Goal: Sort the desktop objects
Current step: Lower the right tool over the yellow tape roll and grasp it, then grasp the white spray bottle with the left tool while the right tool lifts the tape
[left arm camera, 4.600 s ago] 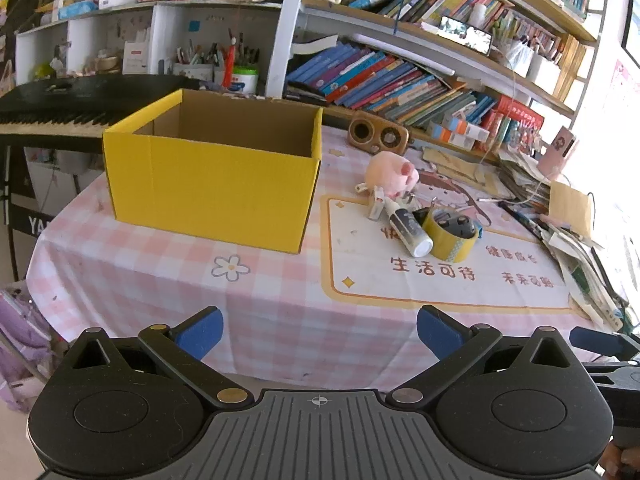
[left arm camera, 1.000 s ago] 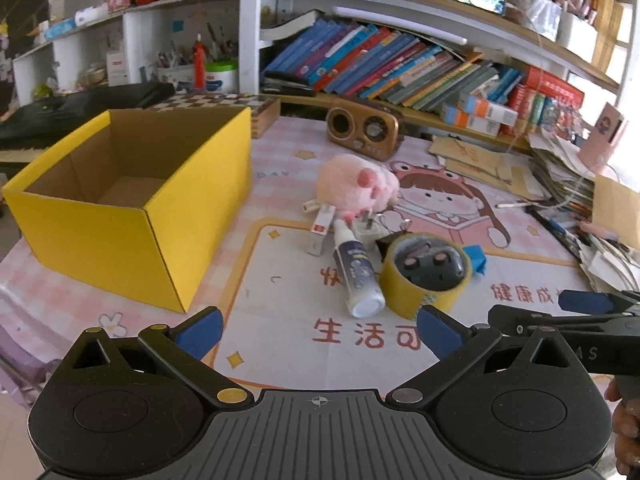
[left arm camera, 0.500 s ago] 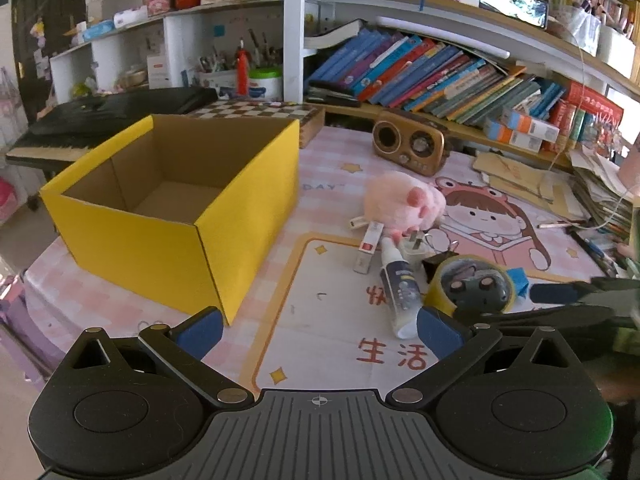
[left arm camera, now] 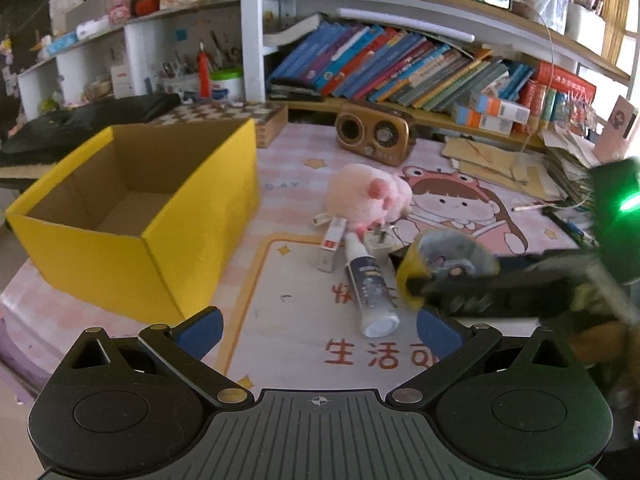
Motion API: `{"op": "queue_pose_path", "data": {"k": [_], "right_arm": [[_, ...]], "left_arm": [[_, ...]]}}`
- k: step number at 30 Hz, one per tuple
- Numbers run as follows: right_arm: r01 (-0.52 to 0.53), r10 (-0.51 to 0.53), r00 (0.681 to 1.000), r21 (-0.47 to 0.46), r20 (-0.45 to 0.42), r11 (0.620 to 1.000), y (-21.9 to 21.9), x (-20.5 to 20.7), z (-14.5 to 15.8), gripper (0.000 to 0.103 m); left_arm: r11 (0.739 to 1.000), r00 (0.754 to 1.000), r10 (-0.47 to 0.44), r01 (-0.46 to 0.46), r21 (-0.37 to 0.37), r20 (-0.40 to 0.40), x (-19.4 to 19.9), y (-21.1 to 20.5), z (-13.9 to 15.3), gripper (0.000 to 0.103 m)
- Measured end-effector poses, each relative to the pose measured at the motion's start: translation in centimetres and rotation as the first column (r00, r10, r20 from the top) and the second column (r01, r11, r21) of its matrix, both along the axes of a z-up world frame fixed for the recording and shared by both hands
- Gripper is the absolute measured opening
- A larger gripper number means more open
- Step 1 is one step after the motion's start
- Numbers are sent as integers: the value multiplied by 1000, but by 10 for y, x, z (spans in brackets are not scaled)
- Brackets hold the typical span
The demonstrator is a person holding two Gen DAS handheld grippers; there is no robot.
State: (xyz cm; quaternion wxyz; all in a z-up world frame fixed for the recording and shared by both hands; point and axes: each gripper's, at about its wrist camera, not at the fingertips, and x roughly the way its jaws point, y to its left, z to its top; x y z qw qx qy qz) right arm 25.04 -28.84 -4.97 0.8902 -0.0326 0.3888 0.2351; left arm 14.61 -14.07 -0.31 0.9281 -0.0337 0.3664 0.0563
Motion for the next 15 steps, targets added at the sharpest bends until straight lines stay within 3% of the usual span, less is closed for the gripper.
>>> {"op": "queue_pose_path", "data": {"k": [5, 12, 15], "right_arm": [[65, -76, 994, 136, 74, 988, -29, -9, 36, 90], [175, -195, 972, 150, 129, 973, -64, -24, 57, 90], [199, -218, 968, 146, 125, 969, -75, -29, 55, 90]], "left_arm": [[1000, 999, -21, 21, -3, -35, 25, -7, -13, 103], [998, 996, -52, 51, -21, -74, 68, -16, -43, 98], [998, 993, -65, 64, -13, -101, 81, -24, -57, 85]]}}
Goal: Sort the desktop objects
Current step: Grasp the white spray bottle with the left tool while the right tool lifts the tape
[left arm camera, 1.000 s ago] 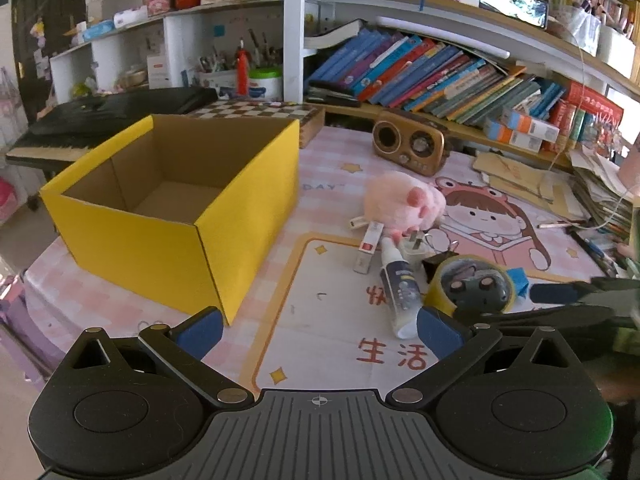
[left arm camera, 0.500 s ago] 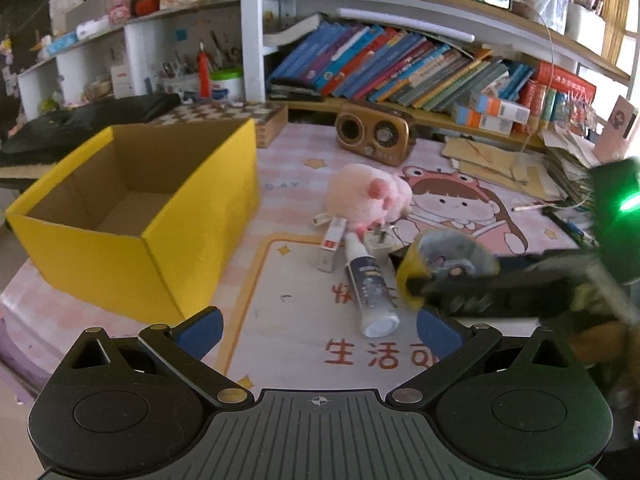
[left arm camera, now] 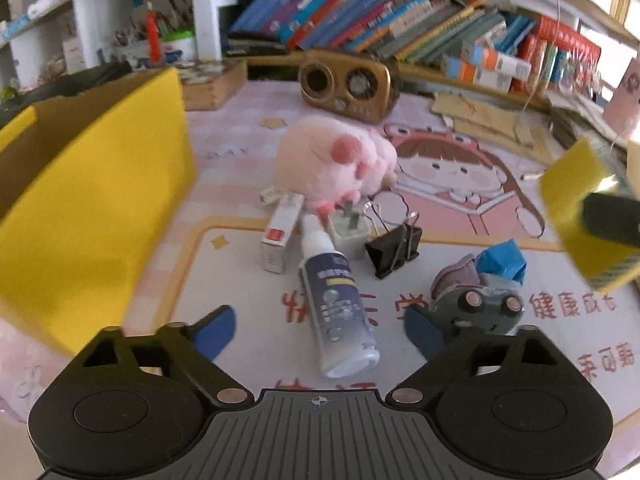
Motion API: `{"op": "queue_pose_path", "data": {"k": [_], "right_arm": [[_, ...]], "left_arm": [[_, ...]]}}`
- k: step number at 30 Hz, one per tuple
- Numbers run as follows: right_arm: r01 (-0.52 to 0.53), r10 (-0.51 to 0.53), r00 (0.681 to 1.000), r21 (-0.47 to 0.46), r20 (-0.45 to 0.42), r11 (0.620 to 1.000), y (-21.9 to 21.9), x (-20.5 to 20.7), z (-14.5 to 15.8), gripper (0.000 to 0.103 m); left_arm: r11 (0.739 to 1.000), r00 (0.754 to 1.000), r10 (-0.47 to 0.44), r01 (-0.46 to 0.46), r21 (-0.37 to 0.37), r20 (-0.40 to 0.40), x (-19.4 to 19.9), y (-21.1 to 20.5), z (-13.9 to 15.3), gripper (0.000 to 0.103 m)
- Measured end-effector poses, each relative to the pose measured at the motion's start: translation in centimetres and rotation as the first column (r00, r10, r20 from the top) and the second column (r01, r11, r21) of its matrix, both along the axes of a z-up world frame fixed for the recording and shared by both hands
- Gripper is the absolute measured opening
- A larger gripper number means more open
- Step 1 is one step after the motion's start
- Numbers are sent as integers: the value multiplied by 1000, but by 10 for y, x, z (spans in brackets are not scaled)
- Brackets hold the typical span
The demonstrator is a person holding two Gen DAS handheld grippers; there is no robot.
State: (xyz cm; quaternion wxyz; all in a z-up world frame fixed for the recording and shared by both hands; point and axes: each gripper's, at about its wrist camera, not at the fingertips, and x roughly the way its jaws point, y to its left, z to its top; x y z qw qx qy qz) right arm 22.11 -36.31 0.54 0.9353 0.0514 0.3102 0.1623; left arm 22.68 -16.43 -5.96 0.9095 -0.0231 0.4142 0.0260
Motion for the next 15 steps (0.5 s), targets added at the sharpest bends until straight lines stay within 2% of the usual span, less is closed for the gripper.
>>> {"op": "queue_pose_path", "data": {"k": [3, 4, 9, 11, 13, 15], "right_arm": [[11, -12, 1000, 19, 15, 1000, -12, -8, 1, 90], [14, -14, 1000, 19, 24, 1000, -15, -11, 2, 90], [25, -25, 999, 13, 32, 1000, -22, -13, 4, 90], [32, -32, 999, 13, 20, 999, -23, -12, 3, 90], [35, -35, 999, 8, 3, 999, -22, -11, 1, 90], [30, -30, 1000, 2, -6, 1000, -20, -12, -1, 90]], "left_arm": [[999, 1000, 13, -13, 44, -12, 6, -7, -7, 54], [998, 1000, 16, -15, 54, -14, 8, -9, -9, 48], [996, 1000, -13, 14, 85, -7, 11, -13, -14, 36], [996, 1000, -26, 27, 88, -12, 11, -13, -13, 35], [999, 1000, -15, 15, 47, 1, 7, -8, -6, 32], [1000, 999, -17, 16, 16, 50, -3, -4, 8, 32]]}}
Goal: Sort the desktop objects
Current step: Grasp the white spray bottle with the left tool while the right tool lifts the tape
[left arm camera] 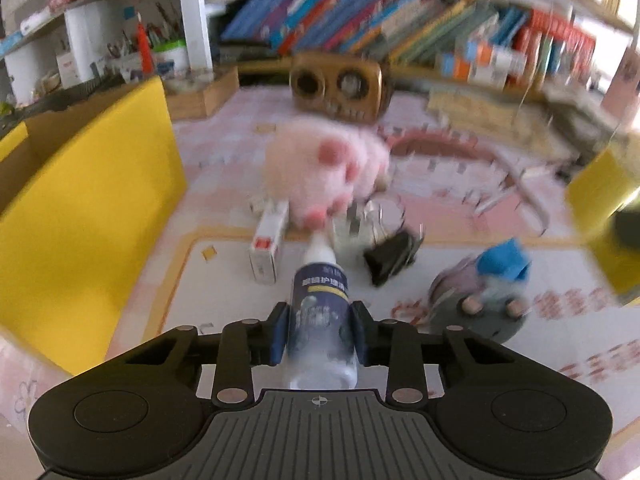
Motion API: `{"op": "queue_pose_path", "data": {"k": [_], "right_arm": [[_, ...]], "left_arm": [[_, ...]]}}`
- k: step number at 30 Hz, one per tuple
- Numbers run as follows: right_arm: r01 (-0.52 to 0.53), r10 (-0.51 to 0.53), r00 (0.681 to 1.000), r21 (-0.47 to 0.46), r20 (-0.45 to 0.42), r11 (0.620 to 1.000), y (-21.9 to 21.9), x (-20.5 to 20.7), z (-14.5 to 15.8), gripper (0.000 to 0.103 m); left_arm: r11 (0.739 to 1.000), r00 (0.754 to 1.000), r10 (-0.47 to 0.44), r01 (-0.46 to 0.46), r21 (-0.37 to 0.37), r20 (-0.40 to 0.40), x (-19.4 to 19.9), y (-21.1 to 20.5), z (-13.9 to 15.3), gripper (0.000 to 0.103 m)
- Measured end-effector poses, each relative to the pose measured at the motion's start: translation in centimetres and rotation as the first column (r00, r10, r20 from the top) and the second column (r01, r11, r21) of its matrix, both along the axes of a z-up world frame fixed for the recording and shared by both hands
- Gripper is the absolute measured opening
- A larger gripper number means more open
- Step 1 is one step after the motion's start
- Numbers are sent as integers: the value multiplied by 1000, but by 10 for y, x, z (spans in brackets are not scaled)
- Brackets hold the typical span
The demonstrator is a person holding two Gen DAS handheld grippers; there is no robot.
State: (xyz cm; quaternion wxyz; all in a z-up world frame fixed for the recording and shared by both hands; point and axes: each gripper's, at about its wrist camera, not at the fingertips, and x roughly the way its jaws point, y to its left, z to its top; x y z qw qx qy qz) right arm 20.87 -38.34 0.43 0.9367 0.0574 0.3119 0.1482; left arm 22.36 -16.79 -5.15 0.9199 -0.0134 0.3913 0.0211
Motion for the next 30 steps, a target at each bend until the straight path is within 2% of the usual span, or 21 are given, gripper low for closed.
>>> {"op": "queue_pose_path", "data": {"k": [5, 6, 9, 12, 15, 19, 20, 23, 24, 25, 26, 27, 28, 30], "right_arm": [[-24, 24, 1000, -14, -17, 1000, 8, 0, -2, 90], [-30, 29, 999, -23, -26, 999, 11, 0, -3, 90], [-50, 48, 998, -36, -52, 998, 18, 1, -6, 90], [-71, 69, 996, -41, -64, 997, 26, -2, -8, 90], [-81, 78, 995, -44, -69, 996, 32, -6, -9, 90], [-68, 63, 994, -50, -87, 996, 34, -11, -9, 90], [-66, 61, 995, -51, -79, 997, 34, -13, -7, 90], [-66, 63, 997, -57, -54, 996, 31, -20, -4, 90], [-65, 62, 997, -56, -53, 996, 30, -21, -3, 90], [-62, 59, 997, -60, -52, 996, 29, -21, -3, 90], [-58, 55, 997, -63, -53, 996, 27, -21, -3, 90], [-57, 53, 997, -63, -56, 996, 26, -20, -3, 90], [-58, 55, 997, -60, -59, 996, 25, -19, -3, 90], [-67, 63, 996, -57, -67, 996, 25, -17, -4, 90]], "left_arm": [[999, 991, -16, 21, -42, 135, -23, 6, 44, 29], [999, 988, -14, 22, -50, 155, -26, 7, 51, 16], [997, 980, -7, 21, -70, 200, -32, 9, 66, 15], [998, 970, -25, 40, -56, 243, -36, 8, 76, 14], [998, 967, -49, 56, -21, 250, -35, 9, 73, 14], [1000, 979, -22, 23, -5, 204, -38, 20, 50, 15], [1000, 982, -13, 17, -24, 187, -42, 25, 46, 15], [997, 988, 11, 2, -83, 153, -59, 41, 38, 20], [995, 990, 7, 7, -98, 141, -64, 44, 36, 25], [995, 992, 11, 2, -101, 128, -68, 47, 34, 37], [996, 994, 10, 1, -95, 111, -71, 49, 33, 44], [996, 995, 0, 9, -89, 99, -73, 49, 33, 58], [996, 996, -16, 23, -86, 88, -75, 48, 32, 66], [995, 997, -51, 56, -80, 62, -76, 43, 30, 66]]}}
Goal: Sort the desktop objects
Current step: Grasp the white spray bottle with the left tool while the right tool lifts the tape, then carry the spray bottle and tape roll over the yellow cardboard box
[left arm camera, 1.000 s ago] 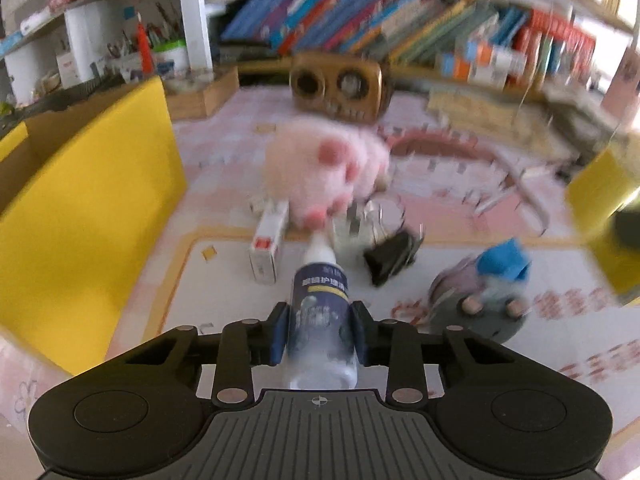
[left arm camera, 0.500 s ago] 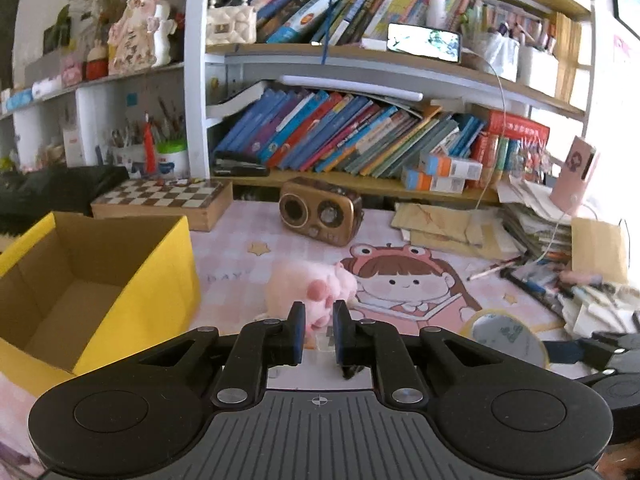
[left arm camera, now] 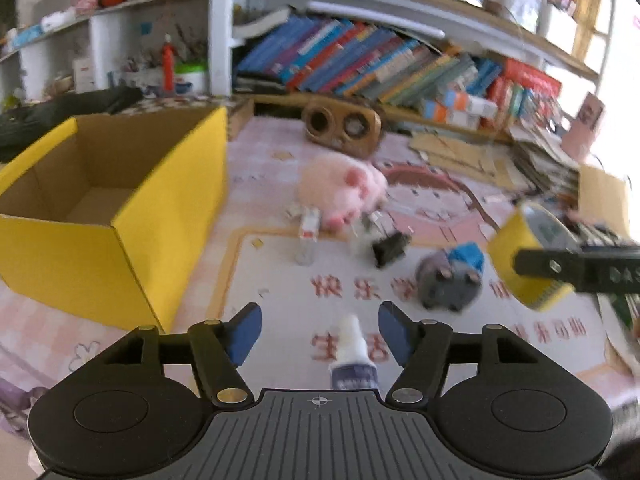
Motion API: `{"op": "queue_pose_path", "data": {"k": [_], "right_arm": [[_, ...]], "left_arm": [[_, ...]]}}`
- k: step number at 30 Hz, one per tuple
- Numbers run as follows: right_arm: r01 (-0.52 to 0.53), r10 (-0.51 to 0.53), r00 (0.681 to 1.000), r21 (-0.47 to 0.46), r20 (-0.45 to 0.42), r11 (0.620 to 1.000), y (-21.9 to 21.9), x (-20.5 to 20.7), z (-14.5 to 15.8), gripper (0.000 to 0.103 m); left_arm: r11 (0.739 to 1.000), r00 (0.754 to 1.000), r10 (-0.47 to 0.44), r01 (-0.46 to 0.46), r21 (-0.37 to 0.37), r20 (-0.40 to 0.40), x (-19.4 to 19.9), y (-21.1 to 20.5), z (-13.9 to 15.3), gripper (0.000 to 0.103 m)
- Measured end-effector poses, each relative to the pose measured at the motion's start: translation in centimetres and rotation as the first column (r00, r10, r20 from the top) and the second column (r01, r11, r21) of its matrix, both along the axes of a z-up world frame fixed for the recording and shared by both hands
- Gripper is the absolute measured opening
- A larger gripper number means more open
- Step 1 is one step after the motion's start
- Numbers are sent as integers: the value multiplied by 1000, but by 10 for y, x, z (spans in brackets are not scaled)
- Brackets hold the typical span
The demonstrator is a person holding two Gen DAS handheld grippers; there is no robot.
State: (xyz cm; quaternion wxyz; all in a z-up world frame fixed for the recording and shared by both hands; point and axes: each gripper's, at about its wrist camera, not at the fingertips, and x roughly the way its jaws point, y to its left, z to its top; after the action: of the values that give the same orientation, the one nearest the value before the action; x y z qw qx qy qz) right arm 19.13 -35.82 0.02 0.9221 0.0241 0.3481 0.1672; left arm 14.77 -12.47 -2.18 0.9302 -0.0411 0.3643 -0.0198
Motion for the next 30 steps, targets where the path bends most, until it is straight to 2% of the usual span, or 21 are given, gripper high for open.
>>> {"op": "queue_pose_path", "data": {"k": [5, 7, 9, 10, 11, 14, 16, 18, 26, 30], "right_arm": [[-50, 50, 999, -4, -19, 999, 9, 0, -4, 90], [-66, 66, 998, -10, -21, 998, 11, -1, -6, 90], [-74, 73, 997, -16, -28, 997, 11, -3, -7, 90], [-75, 75, 997, -18, -34, 997, 10, -4, -9, 90], [-75, 74, 996, -20, -40, 997, 10, -4, -10, 90], [-65, 63, 996, -23, -59, 998, 7, -5, -14, 90], [-59, 57, 996, -22, -73, 998, 6, -5, -16, 90], [-58, 56, 995, -18, -82, 998, 6, -5, -18, 90], [-78, 77, 997, -28, -30, 997, 20, -8, -8, 90], [-81, 80, 997, -40, -8, 996, 31, -11, -1, 90]], "left_arm": [[990, 991, -71, 84, 117, -112, 2, -29, -21, 60], [981, 988, -77, 99, 166, -137, 0, -36, -30, 52], [979, 985, -76, 103, 176, -156, 0, -39, -37, 47], [978, 983, -77, 107, 181, -168, 0, -41, -41, 38], [976, 980, -80, 114, 187, -180, 1, -44, -46, 34], [965, 985, -97, 129, 228, -145, -4, -49, -51, 33], [965, 987, -99, 126, 231, -127, -4, -49, -51, 33], [974, 990, -90, 110, 199, -108, -3, -46, -47, 33], [998, 997, -37, 33, 48, 74, 5, -25, 11, 33], [998, 988, -52, 47, 38, 144, -2, -18, 32, 33]]}}
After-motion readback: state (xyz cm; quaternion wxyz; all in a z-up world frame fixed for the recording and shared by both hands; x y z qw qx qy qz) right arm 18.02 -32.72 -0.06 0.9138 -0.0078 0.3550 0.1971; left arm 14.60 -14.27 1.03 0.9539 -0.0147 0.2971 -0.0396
